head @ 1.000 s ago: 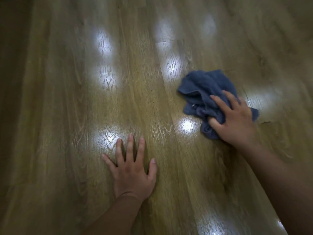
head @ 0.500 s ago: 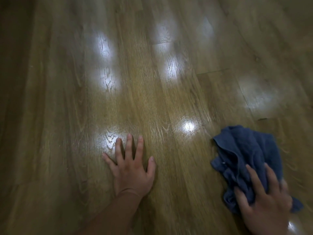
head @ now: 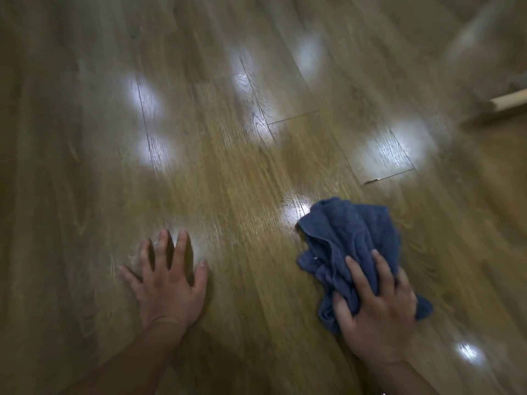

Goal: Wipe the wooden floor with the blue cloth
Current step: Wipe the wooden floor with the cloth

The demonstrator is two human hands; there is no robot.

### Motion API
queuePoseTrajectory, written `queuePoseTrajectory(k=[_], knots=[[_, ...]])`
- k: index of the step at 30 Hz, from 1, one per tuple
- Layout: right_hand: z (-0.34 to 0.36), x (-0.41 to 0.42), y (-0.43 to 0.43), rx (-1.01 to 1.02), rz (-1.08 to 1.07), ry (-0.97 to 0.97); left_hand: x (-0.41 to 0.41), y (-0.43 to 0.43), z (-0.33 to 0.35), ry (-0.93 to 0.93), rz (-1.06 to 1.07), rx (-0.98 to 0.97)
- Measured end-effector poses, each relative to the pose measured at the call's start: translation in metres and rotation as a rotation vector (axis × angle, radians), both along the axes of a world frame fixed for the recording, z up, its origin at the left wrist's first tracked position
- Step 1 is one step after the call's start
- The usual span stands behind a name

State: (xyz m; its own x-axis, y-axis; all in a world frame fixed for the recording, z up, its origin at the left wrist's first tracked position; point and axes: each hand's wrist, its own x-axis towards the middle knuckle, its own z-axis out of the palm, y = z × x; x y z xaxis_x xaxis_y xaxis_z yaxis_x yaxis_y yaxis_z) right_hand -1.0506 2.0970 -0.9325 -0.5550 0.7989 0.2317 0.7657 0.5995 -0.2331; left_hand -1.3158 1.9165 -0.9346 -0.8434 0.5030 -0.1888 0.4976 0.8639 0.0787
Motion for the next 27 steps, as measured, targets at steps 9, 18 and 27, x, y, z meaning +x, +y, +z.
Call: queuePoseTrajectory(k=[9, 18, 27], knots=[[-0.009, 0.005, 0.001, -0.052, -0.020, -0.030, 0.000, -0.003, -0.005, 0.028, -0.012, 0.013], [-0.010, 0.003, 0.000, -0.037, -0.031, -0.037, 0.000, -0.004, -0.004, 0.025, -0.008, -0.018], [-0.012, 0.003, 0.002, -0.014, -0.023, -0.043, -0.001, -0.008, -0.013, 0.048, -0.029, 0.016]])
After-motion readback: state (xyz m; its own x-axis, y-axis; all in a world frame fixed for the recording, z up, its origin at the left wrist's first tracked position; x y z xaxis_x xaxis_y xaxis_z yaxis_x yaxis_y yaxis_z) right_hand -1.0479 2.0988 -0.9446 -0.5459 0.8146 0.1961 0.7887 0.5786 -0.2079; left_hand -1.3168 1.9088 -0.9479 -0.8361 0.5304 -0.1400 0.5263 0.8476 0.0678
